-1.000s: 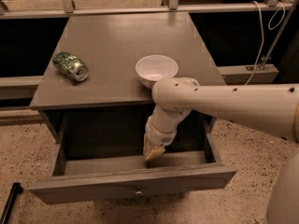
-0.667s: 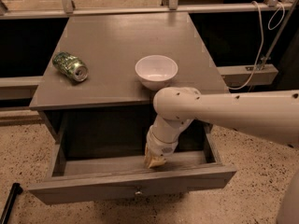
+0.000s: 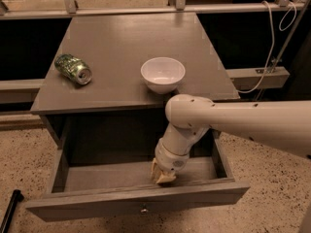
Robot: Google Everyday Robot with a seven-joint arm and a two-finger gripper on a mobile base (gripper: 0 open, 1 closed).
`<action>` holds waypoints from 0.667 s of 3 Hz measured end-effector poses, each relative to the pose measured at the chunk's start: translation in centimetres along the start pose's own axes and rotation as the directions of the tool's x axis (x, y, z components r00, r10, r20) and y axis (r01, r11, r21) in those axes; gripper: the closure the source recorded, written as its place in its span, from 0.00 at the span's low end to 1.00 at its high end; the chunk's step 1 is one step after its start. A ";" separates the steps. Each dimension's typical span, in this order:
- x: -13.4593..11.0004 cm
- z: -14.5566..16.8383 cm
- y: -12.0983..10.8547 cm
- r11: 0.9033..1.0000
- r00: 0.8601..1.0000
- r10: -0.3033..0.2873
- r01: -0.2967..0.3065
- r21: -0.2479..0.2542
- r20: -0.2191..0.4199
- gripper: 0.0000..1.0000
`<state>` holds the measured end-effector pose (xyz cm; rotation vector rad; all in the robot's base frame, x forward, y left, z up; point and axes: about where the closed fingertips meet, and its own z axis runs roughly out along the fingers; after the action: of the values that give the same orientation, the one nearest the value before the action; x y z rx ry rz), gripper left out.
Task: Open top drawer
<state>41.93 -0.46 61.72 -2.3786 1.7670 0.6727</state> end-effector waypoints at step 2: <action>-0.9 -1.3 1.9 0.998 0.994 -0.066 0.065 0.015 0.092 1.00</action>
Offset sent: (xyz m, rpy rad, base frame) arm -0.0372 -0.0074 0.0456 0.2503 -0.0093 0.0831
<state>40.33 -0.68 63.58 -2.3458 1.6440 0.7482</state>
